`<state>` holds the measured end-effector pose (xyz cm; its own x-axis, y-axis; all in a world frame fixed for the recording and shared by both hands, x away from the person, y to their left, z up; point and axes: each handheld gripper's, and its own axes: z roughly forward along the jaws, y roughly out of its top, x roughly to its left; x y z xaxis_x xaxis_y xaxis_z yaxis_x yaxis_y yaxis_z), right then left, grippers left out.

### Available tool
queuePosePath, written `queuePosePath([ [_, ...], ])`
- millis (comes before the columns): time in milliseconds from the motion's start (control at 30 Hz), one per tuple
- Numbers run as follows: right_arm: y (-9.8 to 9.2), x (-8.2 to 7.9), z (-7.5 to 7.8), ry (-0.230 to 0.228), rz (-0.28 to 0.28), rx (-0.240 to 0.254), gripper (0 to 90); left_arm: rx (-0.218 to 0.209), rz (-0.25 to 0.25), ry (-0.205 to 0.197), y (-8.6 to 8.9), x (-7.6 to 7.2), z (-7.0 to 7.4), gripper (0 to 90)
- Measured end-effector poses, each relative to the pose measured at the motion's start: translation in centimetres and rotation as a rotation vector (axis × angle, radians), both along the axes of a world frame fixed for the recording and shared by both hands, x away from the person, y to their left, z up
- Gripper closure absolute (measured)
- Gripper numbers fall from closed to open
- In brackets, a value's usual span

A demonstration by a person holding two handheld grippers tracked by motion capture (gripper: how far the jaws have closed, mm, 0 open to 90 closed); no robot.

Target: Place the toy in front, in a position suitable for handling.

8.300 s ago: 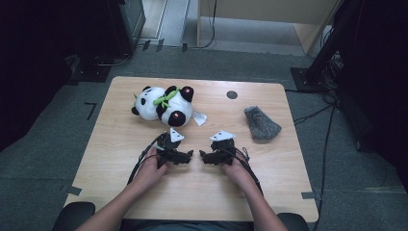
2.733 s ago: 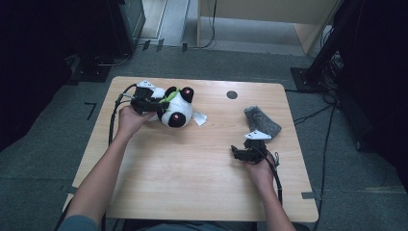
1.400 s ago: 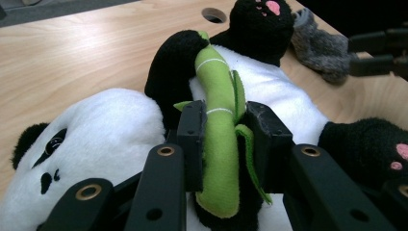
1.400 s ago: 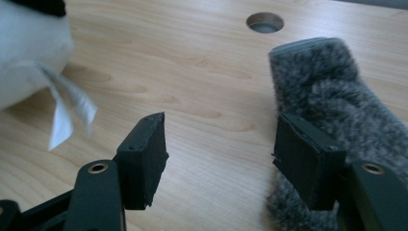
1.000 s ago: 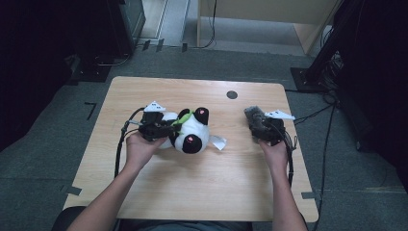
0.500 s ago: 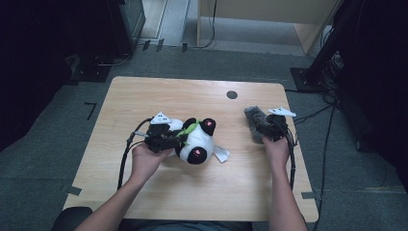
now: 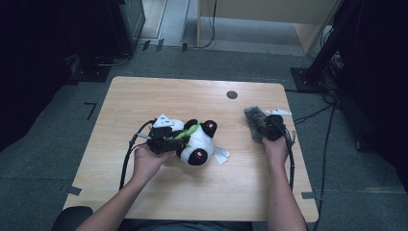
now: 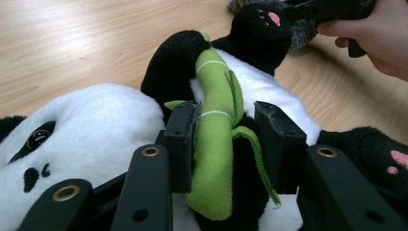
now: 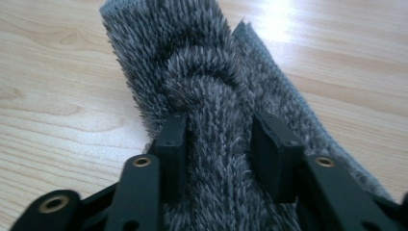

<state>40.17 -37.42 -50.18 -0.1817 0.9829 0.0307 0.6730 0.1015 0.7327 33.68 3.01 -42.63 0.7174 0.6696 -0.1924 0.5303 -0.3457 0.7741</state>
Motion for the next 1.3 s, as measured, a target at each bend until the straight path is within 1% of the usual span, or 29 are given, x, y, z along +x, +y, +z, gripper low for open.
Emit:
queuePosePath([
  [33,0.0,0.1,-0.1,0.006,0.003,0.004,63.6,-0.002,0.002,-0.005,0.0,0.0,0.0,61.7],
  [100,-0.1,0.2,-0.2,0.018,0.008,0.021,68.0,-0.012,0.001,-0.011,-0.1,0.0,-0.2,66.0],
  [167,-0.1,0.3,-0.2,0.026,0.005,0.041,72.4,-0.035,0.011,-0.011,-0.2,0.1,-0.3,67.2],
  [200,-0.1,0.3,-0.2,0.031,0.004,0.046,74.3,-0.043,0.022,-0.018,-0.1,0.1,-0.3,67.4],
  [333,-0.1,0.2,0.4,0.043,-0.005,0.058,77.2,-0.062,0.03,-0.024,-0.3,0.4,-0.4,67.2],
  [433,0.1,0.2,0.8,0.062,-0.005,0.075,77.7,-0.054,0.019,-0.026,-0.4,0.5,-0.5,64.8],
  [500,0.1,0.1,1.0,0.071,-0.005,0.093,77.9,-0.052,0.009,-0.014,-0.2,0.6,-0.4,61.1],
  [567,0.1,0.0,1.3,0.067,0.001,0.104,78.0,-0.056,0.0,-0.004,0.0,0.7,-0.2,57.1],
  [633,0.3,-0.1,1.8,0.059,0.008,0.111,78.0,-0.078,-0.016,0.004,0.3,0.8,0.0,53.4],
  [700,0.5,-0.3,2.2,0.046,0.018,0.116,77.9,-0.107,-0.053,0.006,0.5,1.0,0.3,49.9],
  [733,0.6,-0.4,2.5,0.047,0.023,0.122,77.9,-0.108,-0.065,-0.005,0.7,1.0,0.5,47.8],
  [767,0.8,-0.5,2.8,0.052,0.025,0.127,77.9,-0.104,-0.066,-0.014,0.8,1.0,0.6,45.5],
  [833,1.2,-0.5,3.3,0.061,0.035,0.128,78.0,-0.083,-0.069,-0.009,1.2,1.1,0.9,42.9],
  [900,1.7,-0.7,3.9,0.052,0.051,0.121,78.0,-0.068,-0.058,-0.016,1.6,1.3,1.0,40.9],
  [933,1.7,-0.7,3.9,0.052,0.051,0.121,78.0,-0.068,-0.058,-0.016,1.6,1.3,1.0,40.6],
  [967,2.2,-0.8,4.4,0.046,0.07,0.126,77.9,-0.066,-0.047,-0.022,2.0,1.5,1.0,39.6],
  [1033,2.6,-1.0,4.7,0.042,0.084,0.13,77.9,-0.067,-0.045,-0.02,2.5,1.7,1.1,38.4],
  [1067,2.8,-1.0,4.9,0.04,0.091,0.128,77.9,-0.066,-0.045,-0.025,2.7,1.8,1.2,38.2],
  [1100,3.0,-1.1,5.1,0.038,0.093,0.129,77.9,-0.064,-0.046,-0.038,2.9,1.8,1.3,37.4],
  [1133,3.1,-1.2,5.4,0.034,0.096,0.135,77.7,-0.057,-0.04,-0.056,3.2,1.8,1.4,37.0],
  [1200,3.2,-1.2,5.9,0.027,0.098,0.153,77.7,-0.052,-0.044,-0.073,3.8,1.9,1.4,36.6],
  [1267,3.4,-1.2,6.5,0.029,0.1,0.174,78.0,-0.042,-0.039,-0.081,4.5,2.0,1.5,36.1],
  [1300,3.5,-1.2,6.8,0.027,0.102,0.179,78.0,-0.041,-0.039,-0.074,4.8,2.1,1.5,35.7],
])
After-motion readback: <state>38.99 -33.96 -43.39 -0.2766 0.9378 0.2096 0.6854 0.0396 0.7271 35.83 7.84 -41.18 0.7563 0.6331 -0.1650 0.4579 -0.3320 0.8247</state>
